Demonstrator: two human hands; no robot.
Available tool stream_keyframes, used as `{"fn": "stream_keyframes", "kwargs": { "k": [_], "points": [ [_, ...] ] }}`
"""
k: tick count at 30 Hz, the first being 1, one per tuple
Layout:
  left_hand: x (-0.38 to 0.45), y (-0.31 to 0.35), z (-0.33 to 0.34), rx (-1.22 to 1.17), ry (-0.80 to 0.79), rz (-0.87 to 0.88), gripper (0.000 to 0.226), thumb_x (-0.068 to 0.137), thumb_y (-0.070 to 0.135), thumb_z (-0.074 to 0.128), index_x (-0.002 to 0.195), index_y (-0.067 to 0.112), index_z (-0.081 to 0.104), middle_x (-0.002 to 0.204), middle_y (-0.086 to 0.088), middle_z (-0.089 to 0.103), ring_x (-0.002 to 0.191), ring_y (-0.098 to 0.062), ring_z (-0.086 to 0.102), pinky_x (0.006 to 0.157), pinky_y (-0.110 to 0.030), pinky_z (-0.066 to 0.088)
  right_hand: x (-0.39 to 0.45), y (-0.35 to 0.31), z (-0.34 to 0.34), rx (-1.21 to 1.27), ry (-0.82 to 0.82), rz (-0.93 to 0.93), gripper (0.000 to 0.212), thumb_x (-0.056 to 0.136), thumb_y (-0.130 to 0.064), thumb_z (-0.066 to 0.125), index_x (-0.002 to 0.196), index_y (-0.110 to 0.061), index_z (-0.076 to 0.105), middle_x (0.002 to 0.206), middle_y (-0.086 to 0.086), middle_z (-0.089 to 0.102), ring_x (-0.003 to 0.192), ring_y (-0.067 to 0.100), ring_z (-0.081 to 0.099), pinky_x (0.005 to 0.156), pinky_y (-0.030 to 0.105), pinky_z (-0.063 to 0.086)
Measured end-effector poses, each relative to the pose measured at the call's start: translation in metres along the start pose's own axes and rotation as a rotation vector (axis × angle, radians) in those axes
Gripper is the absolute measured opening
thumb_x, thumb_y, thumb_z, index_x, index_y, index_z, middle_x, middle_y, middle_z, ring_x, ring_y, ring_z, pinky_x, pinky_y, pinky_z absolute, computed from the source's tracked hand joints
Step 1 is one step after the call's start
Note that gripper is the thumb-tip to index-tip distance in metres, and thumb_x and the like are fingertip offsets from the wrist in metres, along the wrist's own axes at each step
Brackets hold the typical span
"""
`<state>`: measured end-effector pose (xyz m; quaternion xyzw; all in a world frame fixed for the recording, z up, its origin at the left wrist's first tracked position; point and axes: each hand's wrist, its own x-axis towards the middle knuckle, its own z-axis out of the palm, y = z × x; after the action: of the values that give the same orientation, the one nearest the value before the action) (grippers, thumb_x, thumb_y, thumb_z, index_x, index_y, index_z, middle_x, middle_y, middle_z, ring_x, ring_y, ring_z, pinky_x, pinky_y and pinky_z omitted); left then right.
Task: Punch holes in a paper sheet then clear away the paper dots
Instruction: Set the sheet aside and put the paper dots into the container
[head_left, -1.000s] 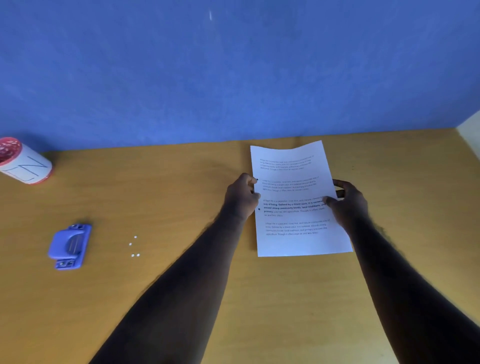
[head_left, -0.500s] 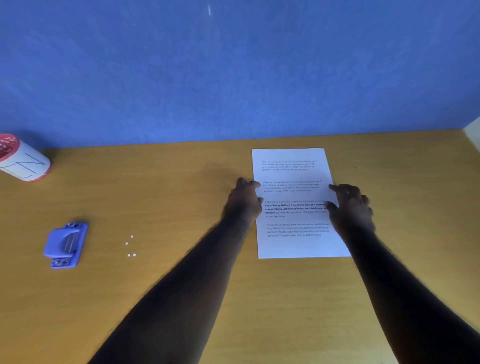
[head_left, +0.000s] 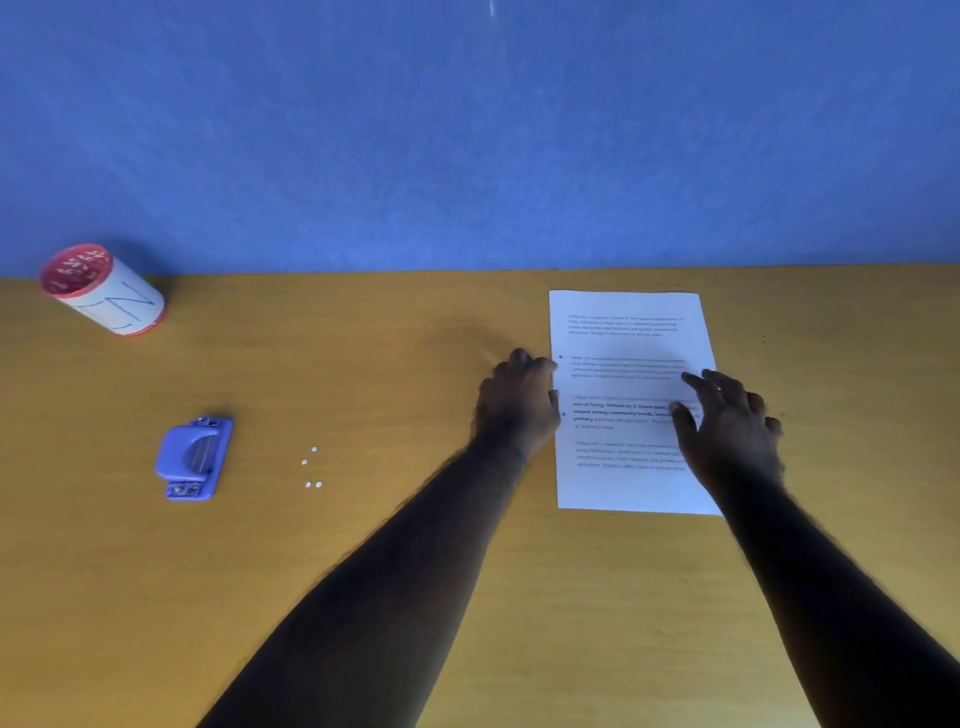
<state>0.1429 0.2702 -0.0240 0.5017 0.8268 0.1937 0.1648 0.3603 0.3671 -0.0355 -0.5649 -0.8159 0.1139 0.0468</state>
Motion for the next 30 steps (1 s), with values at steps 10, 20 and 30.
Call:
{"fn": "stream_keyframes", "kwargs": {
  "k": [10, 20, 30],
  "points": [
    [-0.049, -0.116, -0.059, 0.090, 0.018, -0.069, 0.040, 0.091, 0.025, 0.055, 0.131, 0.025, 0.057, 0.125, -0.006, 0.056, 0.113, -0.028, 0.055, 0.093, -0.040, 0.047, -0.051, -0.124, 0.027, 0.139, -0.036, -0.278, 0.039, 0.092, -0.027, 0.061, 0.130, -0.023, 0.060, 0.135, 0.005, 0.060, 0.121, 0.031, 0.054, 0.095, 0.050, 0.043],
    [-0.103, -0.234, -0.119, 0.075, -0.050, -0.116, 0.047, 0.087, 0.003, 0.049, 0.126, 0.025, 0.064, 0.119, -0.002, 0.060, 0.111, -0.026, 0.056, 0.090, -0.040, 0.050, -0.131, -0.266, 0.059, 0.213, -0.342, -0.449, 0.038, 0.099, -0.029, 0.052, 0.136, -0.026, 0.055, 0.137, -0.001, 0.057, 0.122, 0.019, 0.053, 0.101, 0.036, 0.046],
    [-0.115, -0.261, -0.133, 0.124, -0.180, 0.048, 0.058, 0.086, 0.000, 0.046, 0.131, 0.034, 0.058, 0.124, 0.003, 0.052, 0.117, -0.021, 0.049, 0.083, -0.041, 0.053, -0.162, -0.328, 0.082, 0.105, -0.261, -0.370, 0.030, 0.095, -0.029, 0.061, 0.124, -0.023, 0.066, 0.122, 0.003, 0.067, 0.112, 0.024, 0.059, 0.093, 0.041, 0.051]
  ]
}}
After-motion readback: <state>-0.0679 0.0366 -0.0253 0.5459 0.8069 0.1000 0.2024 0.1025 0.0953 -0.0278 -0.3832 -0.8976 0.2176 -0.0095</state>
